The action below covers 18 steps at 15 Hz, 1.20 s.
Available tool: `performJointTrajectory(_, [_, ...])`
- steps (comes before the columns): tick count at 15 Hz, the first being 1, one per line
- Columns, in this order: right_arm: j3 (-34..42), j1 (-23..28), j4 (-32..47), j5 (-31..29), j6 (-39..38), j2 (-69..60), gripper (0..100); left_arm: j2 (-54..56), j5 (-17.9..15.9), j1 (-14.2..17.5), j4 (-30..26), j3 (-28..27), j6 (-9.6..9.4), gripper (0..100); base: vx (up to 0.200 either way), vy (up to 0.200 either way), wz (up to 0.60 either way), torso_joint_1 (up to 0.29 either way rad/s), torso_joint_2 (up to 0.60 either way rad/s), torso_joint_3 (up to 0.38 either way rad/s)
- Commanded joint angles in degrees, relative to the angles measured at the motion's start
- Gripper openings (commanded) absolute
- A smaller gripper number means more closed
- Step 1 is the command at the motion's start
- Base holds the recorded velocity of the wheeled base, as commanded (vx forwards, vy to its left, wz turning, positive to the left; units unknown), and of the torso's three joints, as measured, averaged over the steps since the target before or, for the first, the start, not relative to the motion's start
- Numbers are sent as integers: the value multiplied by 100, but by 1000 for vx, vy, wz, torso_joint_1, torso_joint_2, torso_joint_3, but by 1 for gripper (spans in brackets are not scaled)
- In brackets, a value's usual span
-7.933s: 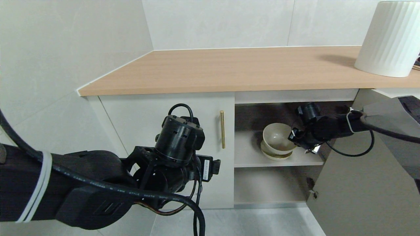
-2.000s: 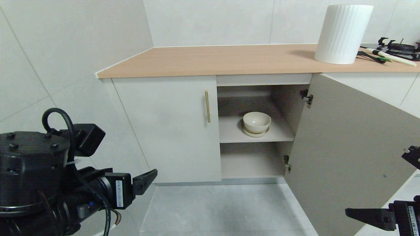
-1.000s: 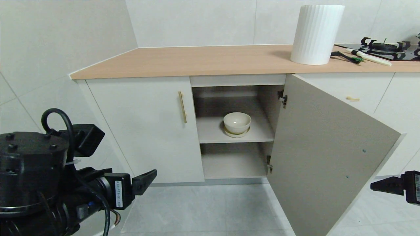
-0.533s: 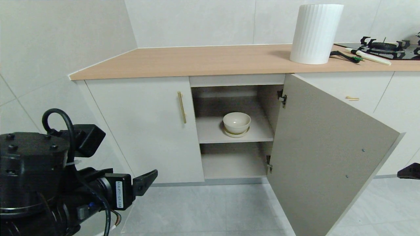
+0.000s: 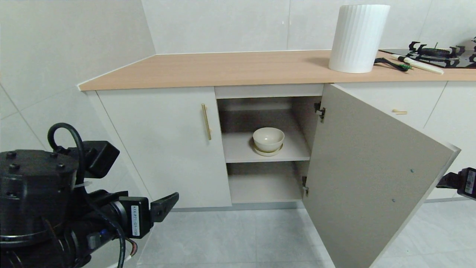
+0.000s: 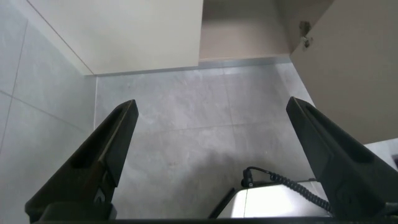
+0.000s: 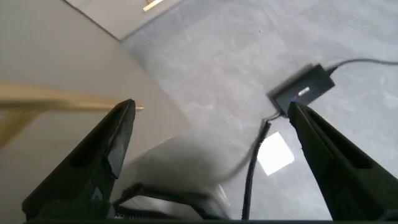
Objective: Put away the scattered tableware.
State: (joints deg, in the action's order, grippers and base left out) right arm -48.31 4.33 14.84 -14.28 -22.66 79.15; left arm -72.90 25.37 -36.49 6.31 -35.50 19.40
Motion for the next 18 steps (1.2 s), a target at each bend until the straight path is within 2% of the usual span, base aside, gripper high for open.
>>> performJointTrajectory(1, [129, -2, -209, 153, -116, 338, 100, -14, 3, 1, 1, -1, 3, 100, 0, 0, 0, 0, 0, 0])
performJointTrajectory(6, [226, -90, -359, 1076, -300, 390, 100, -14, 3, 1, 1, -1, 3, 100, 0, 0, 0, 0, 0, 0])
performJointTrajectory(9, [287, -362, -367, 1304, -414, 382, 100, -5, 3, 1, 1, -1, 3, 100, 0, 0, 0, 0, 0, 0])
performJointTrajectory(13, [498, -1285, -675, 1665, -801, 592, 100, -23, -6, 1, 10, -18, 3, 100, 0, 0, 0, 0, 0, 0])
performJointTrajectory(14, [498, -1356, -719, 1691, -801, 636, 100, -23, -6, 1, 10, -18, 3, 100, 0, 0, 0, 0, 0, 0])
performJointTrajectory(16, [454, -1971, -1273, 1797, -854, 1032, 100, -14, -6, 107, 19, -27, 3, 100, 0, 0, 0, 0, 0, 0])
performJointTrajectory(18, [384, -2278, -1941, 1797, -845, 1445, 100, -14, -14, 115, 19, -36, -6, 100, 0, 0, 0, 0, 0, 0])
